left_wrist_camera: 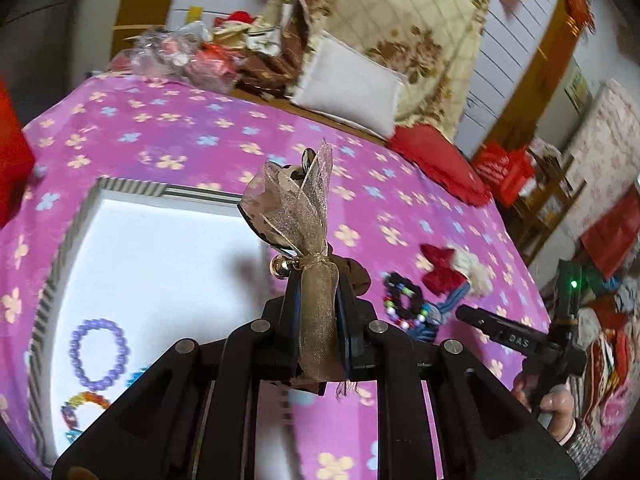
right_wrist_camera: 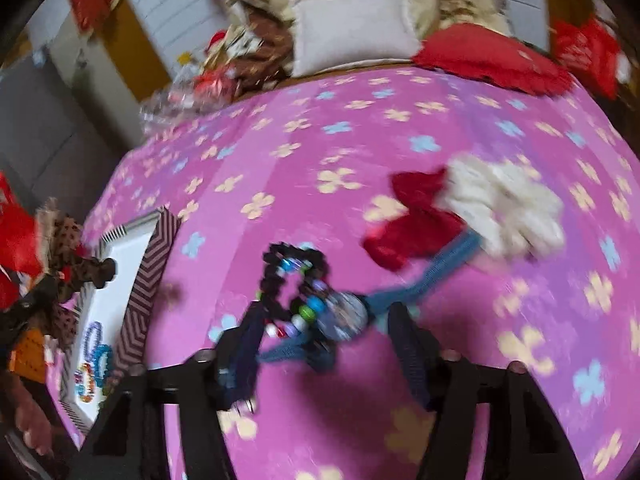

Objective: Organize jewelry
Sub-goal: 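Carry the brown pouch over the tray with the left tool while the right tool grasps the black beaded bracelet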

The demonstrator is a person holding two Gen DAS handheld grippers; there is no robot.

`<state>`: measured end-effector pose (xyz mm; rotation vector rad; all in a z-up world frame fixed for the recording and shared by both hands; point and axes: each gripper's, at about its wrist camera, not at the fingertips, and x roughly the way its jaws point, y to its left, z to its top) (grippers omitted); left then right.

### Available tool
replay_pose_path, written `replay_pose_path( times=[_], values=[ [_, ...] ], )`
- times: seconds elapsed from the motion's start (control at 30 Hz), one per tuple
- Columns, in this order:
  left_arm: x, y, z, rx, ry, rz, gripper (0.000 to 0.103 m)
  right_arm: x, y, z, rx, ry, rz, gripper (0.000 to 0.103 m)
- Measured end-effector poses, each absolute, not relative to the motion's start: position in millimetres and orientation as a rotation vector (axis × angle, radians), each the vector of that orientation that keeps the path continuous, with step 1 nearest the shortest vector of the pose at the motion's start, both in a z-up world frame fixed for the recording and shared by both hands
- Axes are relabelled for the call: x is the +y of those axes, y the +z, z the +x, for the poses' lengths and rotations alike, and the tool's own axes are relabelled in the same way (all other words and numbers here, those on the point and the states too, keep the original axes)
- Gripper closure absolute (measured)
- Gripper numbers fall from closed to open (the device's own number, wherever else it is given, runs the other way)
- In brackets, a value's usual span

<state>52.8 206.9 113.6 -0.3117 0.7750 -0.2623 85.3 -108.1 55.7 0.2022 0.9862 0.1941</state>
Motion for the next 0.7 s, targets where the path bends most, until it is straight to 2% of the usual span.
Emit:
replay_pose_path(
  times=[0.27,0.33,0.37,0.4,0.7],
  values=[
    [261.7,101.0,65.4,0.805,-0.149,-0.387,0.089,-61.1,22.3,137.8,1.091,0.148,0.000,0.057],
    [271.4,97.4,68.6,0.818,-0.127,-0.400,0.089,-60.7,16.7,141.6,1.110,0.133,-0.011,0.070],
    [276.0,95.7,69.8,0.824,-0.114,-0.407,0.089,-62.3,13.9,142.4,1.125,0.136,-0.002,0.086],
    [280.0,94.0,70.9,0.830,-0.102,-0.416,0.089,-64.5,13.1,142.1,1.133,0.137,0.011,0.094],
    [288.4,100.9,64.4,0.808,-0.092,-0.435,0.089,-69.1,59.4,122.5,1.062,0.160,0.121,0.094]
  ],
)
